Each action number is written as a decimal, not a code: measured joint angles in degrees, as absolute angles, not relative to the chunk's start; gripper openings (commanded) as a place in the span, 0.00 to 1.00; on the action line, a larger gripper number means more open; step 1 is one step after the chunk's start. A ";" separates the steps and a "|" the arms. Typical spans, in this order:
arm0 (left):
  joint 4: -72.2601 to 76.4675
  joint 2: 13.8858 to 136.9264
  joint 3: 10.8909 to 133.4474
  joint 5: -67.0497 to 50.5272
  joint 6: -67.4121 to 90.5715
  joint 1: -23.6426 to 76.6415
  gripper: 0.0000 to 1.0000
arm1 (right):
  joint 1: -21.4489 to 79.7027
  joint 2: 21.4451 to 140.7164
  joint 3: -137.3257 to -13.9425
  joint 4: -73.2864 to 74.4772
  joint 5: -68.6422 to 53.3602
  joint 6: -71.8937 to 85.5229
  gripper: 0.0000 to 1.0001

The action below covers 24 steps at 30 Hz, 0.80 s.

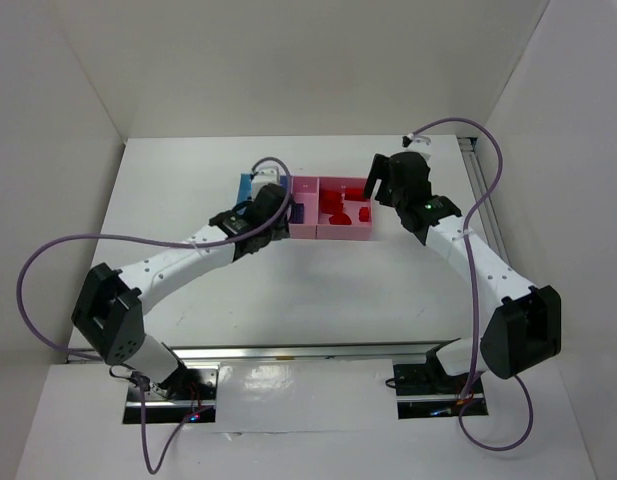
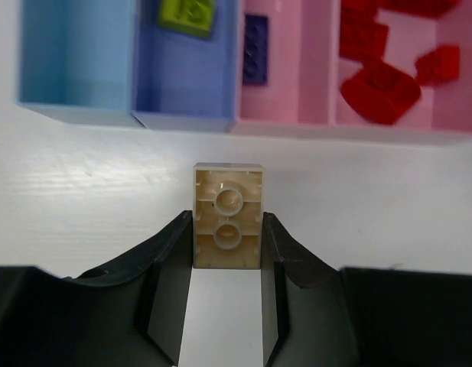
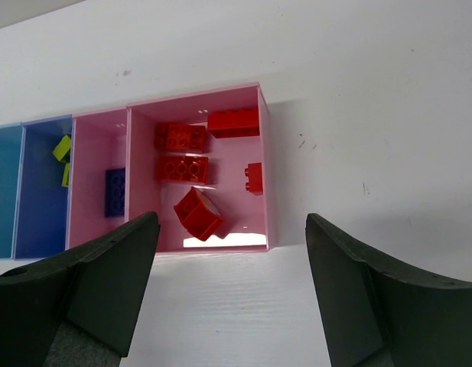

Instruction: Sort the legos into containers by color

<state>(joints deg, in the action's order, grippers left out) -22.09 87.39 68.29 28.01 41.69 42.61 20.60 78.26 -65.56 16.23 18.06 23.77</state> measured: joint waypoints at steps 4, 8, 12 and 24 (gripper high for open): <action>-22.68 89.78 72.71 27.66 37.93 35.00 0.15 | 20.58 78.26 -65.56 16.21 17.39 23.75 0.84; -22.59 96.99 80.40 24.45 35.27 27.44 0.17 | 20.58 78.24 -65.49 16.21 17.15 23.75 0.84; -24.80 106.43 89.60 23.20 32.64 23.66 0.18 | 20.43 78.24 -65.17 16.36 17.15 23.77 0.84; -29.61 116.16 96.03 20.47 30.06 22.04 0.80 | 19.62 78.24 -65.12 16.47 17.15 23.81 0.87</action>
<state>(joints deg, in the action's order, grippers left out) -29.61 116.16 96.03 20.47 30.06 22.04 19.62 78.24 -65.12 16.47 17.15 23.81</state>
